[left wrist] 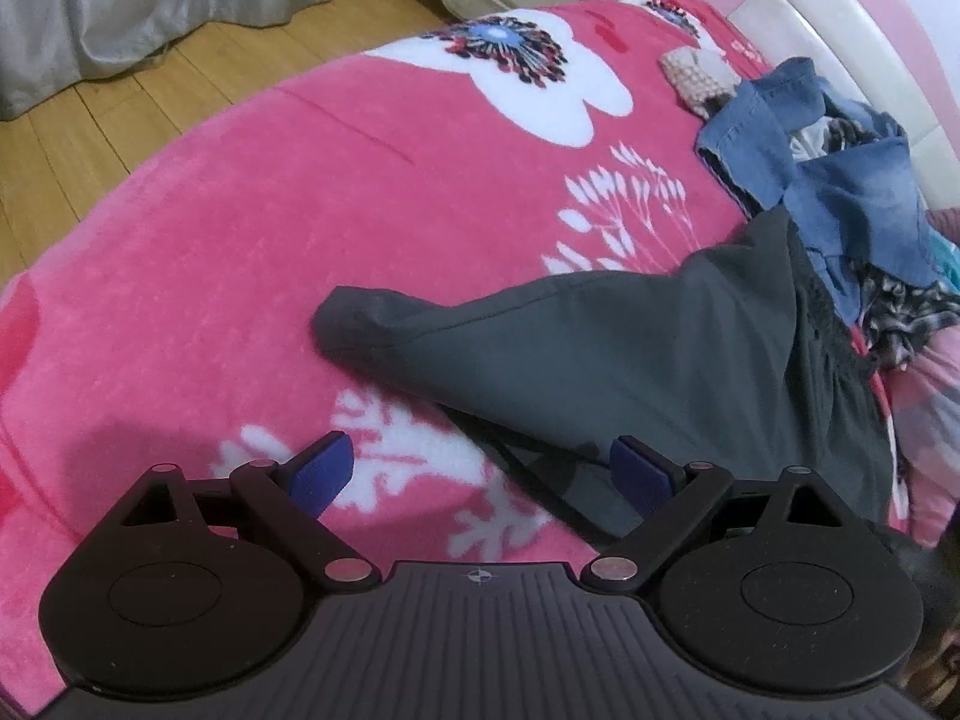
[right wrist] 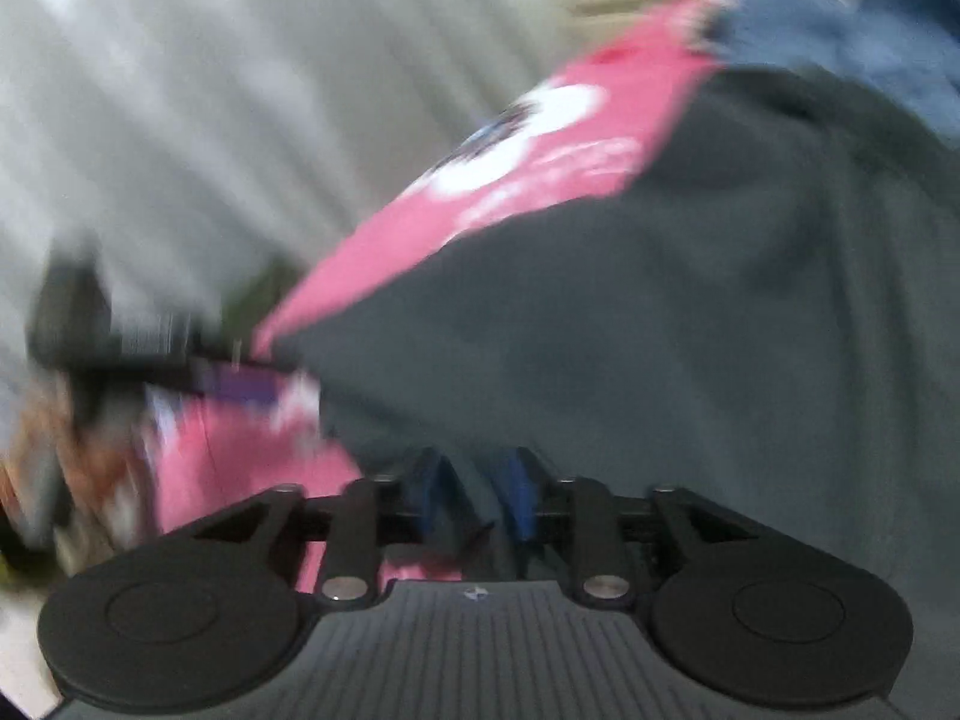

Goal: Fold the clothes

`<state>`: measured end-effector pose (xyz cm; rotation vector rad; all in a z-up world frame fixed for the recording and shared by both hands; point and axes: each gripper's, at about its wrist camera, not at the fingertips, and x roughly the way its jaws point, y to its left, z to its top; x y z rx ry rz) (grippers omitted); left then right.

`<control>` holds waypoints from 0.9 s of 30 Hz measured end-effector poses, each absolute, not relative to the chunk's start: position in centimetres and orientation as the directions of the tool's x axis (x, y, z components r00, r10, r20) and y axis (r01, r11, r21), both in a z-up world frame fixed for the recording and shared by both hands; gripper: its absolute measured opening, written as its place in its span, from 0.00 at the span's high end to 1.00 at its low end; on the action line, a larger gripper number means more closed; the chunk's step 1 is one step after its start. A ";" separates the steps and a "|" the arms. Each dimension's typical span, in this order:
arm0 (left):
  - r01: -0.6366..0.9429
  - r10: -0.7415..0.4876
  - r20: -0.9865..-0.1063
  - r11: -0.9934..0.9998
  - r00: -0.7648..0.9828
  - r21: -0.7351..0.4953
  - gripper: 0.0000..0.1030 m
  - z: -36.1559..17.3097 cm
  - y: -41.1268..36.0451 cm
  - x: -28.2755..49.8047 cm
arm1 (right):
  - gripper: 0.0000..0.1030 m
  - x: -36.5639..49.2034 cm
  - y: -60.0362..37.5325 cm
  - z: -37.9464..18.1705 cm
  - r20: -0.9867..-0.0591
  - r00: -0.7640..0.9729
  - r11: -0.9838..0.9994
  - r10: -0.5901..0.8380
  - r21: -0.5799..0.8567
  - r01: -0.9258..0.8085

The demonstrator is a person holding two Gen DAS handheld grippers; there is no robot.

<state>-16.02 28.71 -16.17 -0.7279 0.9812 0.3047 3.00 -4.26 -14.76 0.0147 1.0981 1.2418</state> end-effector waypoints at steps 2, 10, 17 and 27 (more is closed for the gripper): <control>-0.542 -0.075 -0.842 0.734 0.534 -0.409 0.09 -16.4 28.6 -16.0 | 0.59 3.8 -5.5 -14.3 -0.630 -0.019 0.426 0.776 0.546 -0.721; -0.547 -0.065 -0.845 0.736 0.530 -0.400 0.09 -16.8 28.7 -15.8 | 0.59 -2.7 -7.0 -10.0 -0.587 0.088 0.166 0.805 0.080 -0.983; -0.554 -0.068 -0.845 0.726 0.531 -0.407 0.09 -16.8 29.0 -15.9 | 0.61 -14.4 -7.1 -12.9 -0.599 0.048 -0.360 0.800 -0.541 -0.760; -0.559 -0.077 -0.845 0.717 0.529 -0.416 0.09 -16.8 29.3 -15.8 | 0.62 -17.5 -6.4 -19.6 -0.602 0.084 -0.582 0.794 -0.793 -0.181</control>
